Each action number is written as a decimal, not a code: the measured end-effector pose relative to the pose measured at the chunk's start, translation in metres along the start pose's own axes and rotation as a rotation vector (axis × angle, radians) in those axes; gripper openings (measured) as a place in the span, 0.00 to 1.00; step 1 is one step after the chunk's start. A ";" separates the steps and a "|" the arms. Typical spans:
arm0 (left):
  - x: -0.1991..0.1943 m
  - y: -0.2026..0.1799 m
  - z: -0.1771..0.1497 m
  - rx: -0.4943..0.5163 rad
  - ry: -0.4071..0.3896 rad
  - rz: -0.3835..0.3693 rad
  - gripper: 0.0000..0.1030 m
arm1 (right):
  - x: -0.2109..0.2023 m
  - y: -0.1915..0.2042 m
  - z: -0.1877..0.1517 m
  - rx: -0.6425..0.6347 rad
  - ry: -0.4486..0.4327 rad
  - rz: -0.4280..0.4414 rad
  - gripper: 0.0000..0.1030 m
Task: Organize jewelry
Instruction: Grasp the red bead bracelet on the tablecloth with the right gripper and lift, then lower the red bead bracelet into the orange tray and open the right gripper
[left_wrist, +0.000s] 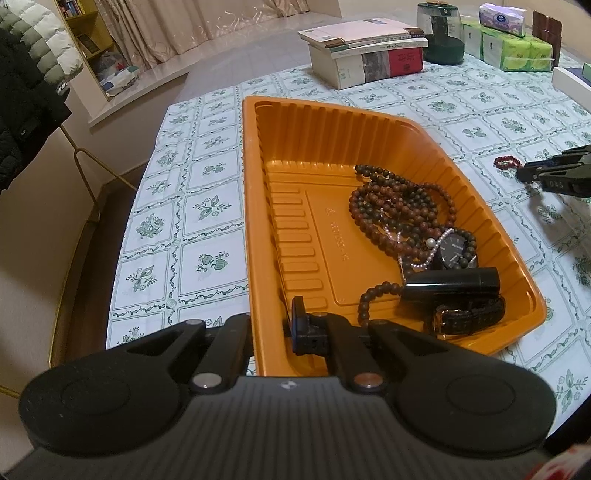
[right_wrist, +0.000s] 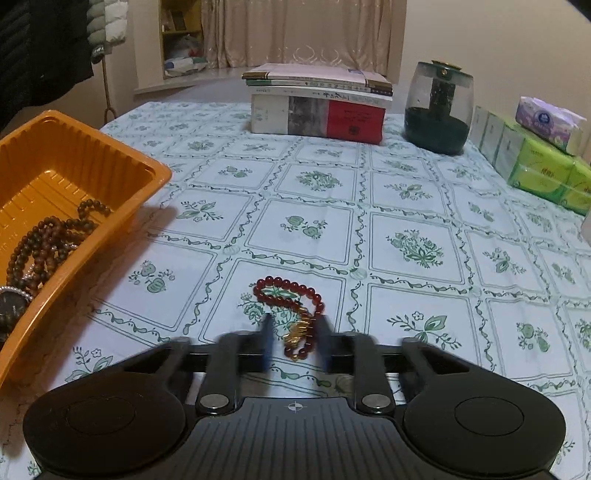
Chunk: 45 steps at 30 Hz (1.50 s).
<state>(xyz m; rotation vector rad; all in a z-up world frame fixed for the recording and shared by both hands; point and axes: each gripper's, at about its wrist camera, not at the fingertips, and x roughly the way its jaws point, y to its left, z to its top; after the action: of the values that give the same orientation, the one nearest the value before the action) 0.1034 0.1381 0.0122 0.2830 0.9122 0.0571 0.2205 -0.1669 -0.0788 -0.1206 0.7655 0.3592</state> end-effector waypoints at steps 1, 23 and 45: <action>0.000 0.000 0.000 -0.001 0.000 0.000 0.04 | -0.001 0.001 0.000 -0.009 0.002 -0.005 0.07; -0.002 -0.001 0.002 0.014 -0.009 0.005 0.04 | -0.098 -0.045 0.022 -0.010 -0.047 0.024 0.06; -0.004 -0.001 0.004 0.024 -0.021 0.001 0.04 | -0.099 0.096 0.090 -0.292 -0.078 0.372 0.06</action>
<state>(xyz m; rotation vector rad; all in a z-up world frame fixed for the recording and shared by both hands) 0.1041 0.1353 0.0176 0.3056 0.8929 0.0440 0.1795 -0.0833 0.0566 -0.2379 0.6538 0.8250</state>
